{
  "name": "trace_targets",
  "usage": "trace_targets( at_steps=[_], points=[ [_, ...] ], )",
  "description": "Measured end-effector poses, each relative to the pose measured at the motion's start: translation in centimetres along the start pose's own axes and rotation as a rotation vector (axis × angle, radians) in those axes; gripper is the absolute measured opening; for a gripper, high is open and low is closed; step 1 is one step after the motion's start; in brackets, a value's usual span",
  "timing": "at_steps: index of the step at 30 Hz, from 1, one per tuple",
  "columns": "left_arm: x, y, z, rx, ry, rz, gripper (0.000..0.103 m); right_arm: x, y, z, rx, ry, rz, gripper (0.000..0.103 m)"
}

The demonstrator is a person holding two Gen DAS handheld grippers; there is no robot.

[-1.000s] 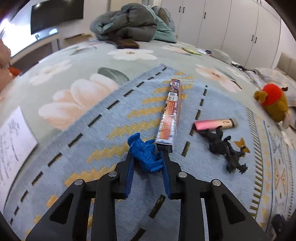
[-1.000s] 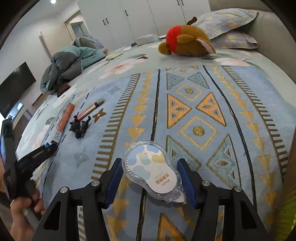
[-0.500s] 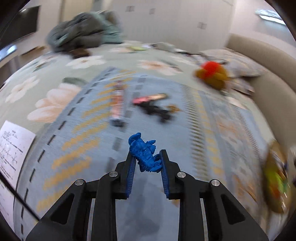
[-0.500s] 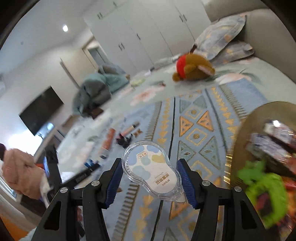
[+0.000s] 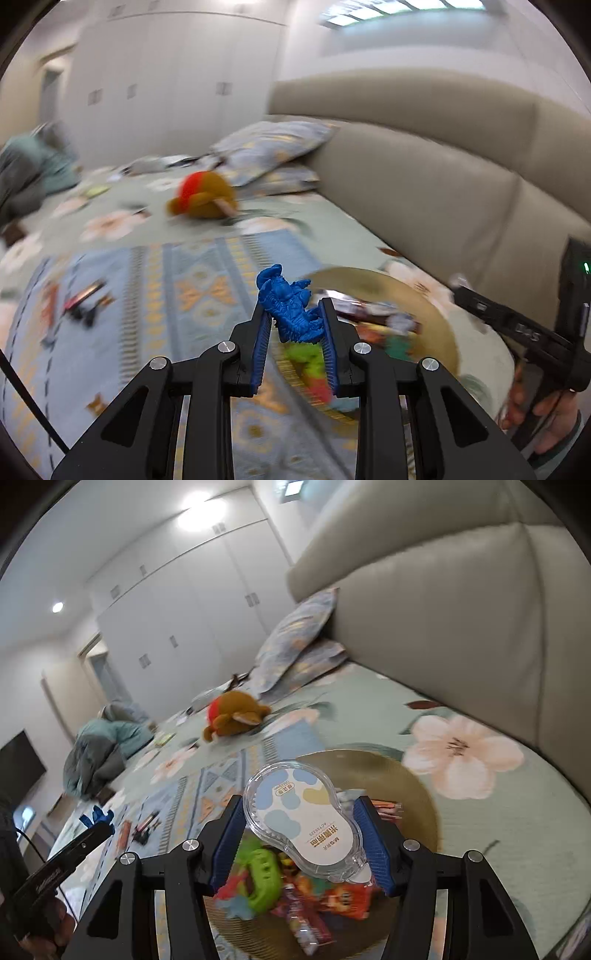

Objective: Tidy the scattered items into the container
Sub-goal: 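Carry the blue figure and tape dispenser over the gold plate and open both tools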

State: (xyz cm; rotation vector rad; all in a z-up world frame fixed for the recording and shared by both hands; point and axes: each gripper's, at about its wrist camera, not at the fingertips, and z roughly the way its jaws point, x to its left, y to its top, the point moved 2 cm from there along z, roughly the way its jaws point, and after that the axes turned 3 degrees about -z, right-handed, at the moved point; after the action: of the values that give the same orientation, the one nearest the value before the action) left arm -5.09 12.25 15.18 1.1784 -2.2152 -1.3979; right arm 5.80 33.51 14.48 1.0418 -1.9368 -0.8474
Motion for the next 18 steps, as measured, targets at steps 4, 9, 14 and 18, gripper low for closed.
trace_targets(
  at_steps=[4,9,14,18],
  points=[
    [-3.5,-0.3,1.0,0.014,-0.050,0.057,0.023,-0.5,0.4,-0.2,-0.015,-0.018,-0.020,0.059],
    [-4.5,-1.0,4.0,0.132,-0.065,0.083,0.024,-0.7,1.0,1.4,-0.014,-0.005,-0.015,0.059],
    [-3.9,-2.0,5.4,0.218,0.028,0.082,0.033,-0.5,0.5,3.0,0.064,-0.023,-0.051,0.079],
    [-1.8,-2.2,4.7,0.224,0.055,0.003,0.040,-0.3,0.2,2.5,0.050,-0.013,-0.030,0.090]
  ],
)
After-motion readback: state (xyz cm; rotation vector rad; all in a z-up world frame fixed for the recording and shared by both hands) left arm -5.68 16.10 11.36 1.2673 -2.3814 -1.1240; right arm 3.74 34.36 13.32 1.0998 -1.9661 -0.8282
